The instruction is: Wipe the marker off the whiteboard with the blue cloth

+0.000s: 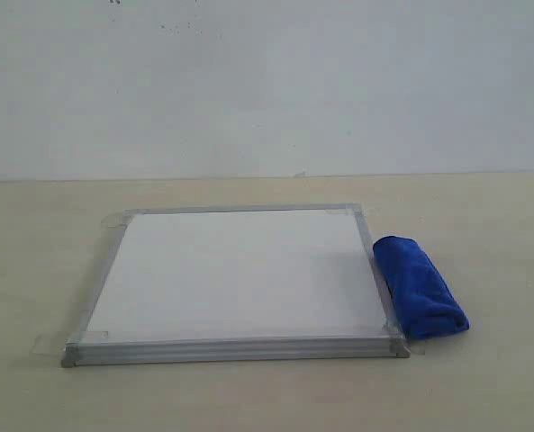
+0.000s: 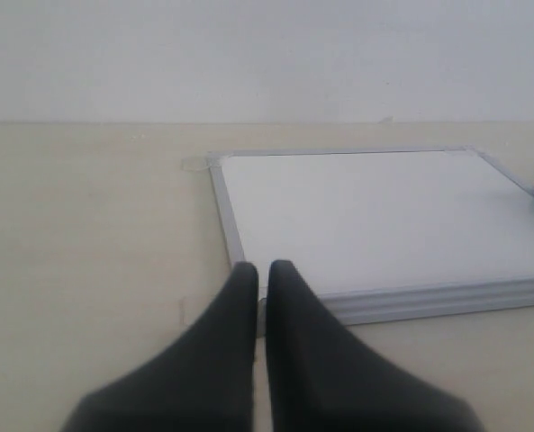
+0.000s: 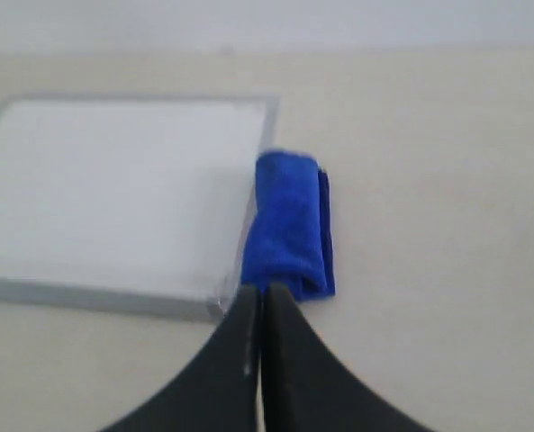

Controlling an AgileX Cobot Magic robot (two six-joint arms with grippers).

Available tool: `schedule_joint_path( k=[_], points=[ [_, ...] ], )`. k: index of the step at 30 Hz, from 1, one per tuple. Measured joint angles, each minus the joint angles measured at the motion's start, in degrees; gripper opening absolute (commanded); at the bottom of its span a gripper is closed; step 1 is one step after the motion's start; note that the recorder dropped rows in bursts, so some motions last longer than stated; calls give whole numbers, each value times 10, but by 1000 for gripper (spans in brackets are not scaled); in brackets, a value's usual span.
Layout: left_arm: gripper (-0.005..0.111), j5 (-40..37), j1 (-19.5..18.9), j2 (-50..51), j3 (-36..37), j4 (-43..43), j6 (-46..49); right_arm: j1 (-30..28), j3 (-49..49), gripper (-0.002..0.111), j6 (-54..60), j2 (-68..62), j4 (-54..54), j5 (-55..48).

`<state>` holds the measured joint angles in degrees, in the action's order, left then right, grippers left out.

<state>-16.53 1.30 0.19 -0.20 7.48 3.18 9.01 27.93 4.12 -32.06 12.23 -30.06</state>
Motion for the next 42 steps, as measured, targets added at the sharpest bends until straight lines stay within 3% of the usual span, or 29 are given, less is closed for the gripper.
schedule_joint_path(
  k=[7, 19, 26, 32, 42],
  points=[
    [4, 0, 0, 0, 0, 0, 0, 1, 0, 0, 0, 180, 4, 11],
    [4, 0, 0, 0, 0, 0, 0, -16, -6, 0, 23, 276, 5, 13],
    [4, 0, 0, 0, 0, 0, 0, -61, -98, 0, 86, 311, 2, 59],
    [4, 0, 0, 0, 0, 0, 0, -62, -186, 0, 89, 311, -2, 150],
    [4, 0, 0, 0, 0, 0, 0, -62, -276, 0, 52, 316, -1, 172]
  ],
)
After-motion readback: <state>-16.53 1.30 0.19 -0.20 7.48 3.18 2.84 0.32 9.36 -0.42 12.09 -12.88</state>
